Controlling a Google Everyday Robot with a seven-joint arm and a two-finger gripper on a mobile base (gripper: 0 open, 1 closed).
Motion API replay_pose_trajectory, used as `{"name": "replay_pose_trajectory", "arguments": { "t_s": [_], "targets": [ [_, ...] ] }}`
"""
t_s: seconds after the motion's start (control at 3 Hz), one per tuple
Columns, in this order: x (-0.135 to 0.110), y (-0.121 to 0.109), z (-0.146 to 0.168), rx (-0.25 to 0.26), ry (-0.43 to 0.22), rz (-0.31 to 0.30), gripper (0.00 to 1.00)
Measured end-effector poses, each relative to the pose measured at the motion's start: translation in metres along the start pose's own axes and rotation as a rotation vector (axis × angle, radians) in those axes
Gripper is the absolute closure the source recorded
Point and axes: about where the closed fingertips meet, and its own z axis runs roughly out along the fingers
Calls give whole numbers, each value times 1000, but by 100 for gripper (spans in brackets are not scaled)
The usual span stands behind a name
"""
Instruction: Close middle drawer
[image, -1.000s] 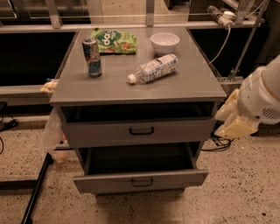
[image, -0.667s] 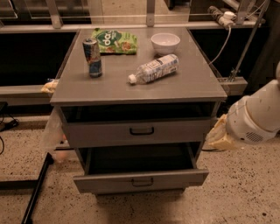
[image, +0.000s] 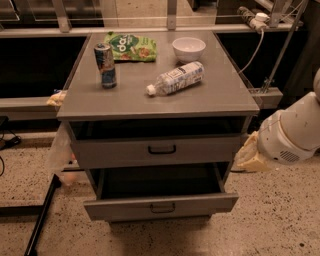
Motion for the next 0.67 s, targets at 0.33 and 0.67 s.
{"name": "replay_pose_trajectory", "arguments": {
  "t_s": [0.33,0.67],
  "targets": [
    [22,7,35,-5,19,-7,100],
    [54,19,88,-21,40,-5,100]
  ]
}}
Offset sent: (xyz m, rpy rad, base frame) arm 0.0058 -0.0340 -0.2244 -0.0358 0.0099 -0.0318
